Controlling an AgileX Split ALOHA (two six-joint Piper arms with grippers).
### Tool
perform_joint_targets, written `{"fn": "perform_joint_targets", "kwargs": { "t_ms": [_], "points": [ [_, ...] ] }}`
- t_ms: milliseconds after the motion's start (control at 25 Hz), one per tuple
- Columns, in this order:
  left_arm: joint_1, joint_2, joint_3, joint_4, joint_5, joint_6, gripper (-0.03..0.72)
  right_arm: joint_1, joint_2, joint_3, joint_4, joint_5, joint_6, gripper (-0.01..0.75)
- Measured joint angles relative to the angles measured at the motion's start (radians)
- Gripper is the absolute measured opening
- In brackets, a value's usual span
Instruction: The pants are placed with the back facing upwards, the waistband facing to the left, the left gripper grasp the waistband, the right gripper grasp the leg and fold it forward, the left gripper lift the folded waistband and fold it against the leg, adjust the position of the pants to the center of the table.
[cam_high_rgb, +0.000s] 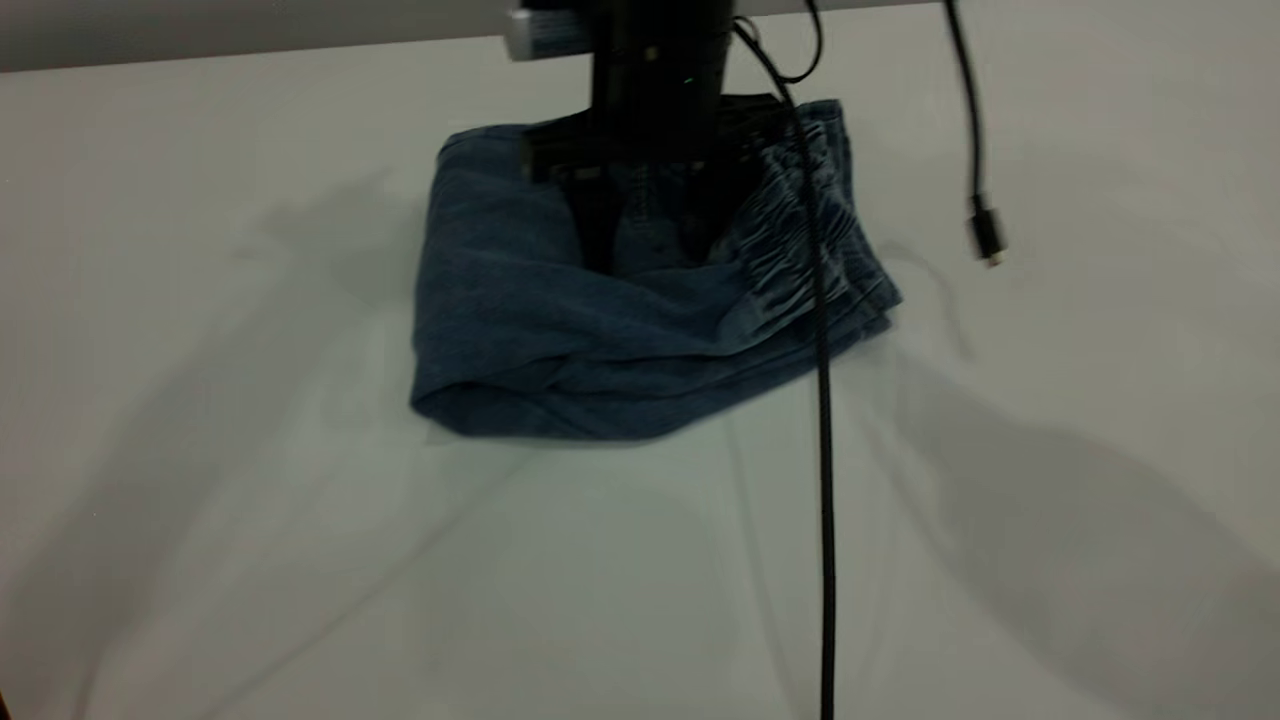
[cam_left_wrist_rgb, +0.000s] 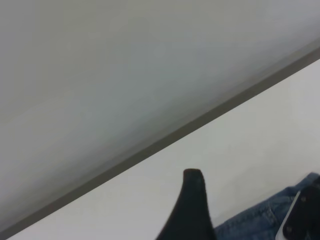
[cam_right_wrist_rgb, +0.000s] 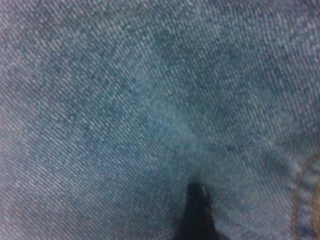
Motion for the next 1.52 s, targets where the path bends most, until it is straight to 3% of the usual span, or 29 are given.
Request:
{"fn": "perform_joint_targets", "kwargs": {
  "t_ms": [480, 720, 920, 1200, 1360, 1520],
  "points": [
    [-0.001, 0.0, 0.0, -0.005, 0.005, -0.001, 0.582, 0.012, -0.019, -0.003, 0.051, 0.003, 0.045, 0.483],
    [-0.001, -0.001, 0.0, -0.005, 0.036, -0.002, 0.582, 0.009, -0.155, -0.004, -0.027, 0.002, 0.026, 0.483],
    [-0.001, -0.028, 0.0, -0.006, 0.116, -0.003, 0.582, 0.009, -0.32, -0.004, -0.073, 0.004, -0.019, 0.483],
    [-0.001, -0.129, -0.001, 0.001, 0.333, -0.003, 0.582, 0.009, -0.61, 0.018, -0.085, 0.005, -0.054, 0.483],
    [-0.001, -0.202, -0.001, 0.001, 0.456, -0.012, 0.566, 0.009, -0.828, 0.112, -0.085, 0.005, -0.054, 0.483],
    [-0.001, -0.293, 0.034, -0.037, 0.468, -0.073, 0.531, 0.009, -1.068, 0.274, -0.098, 0.005, -0.069, 0.483]
  ]
}}
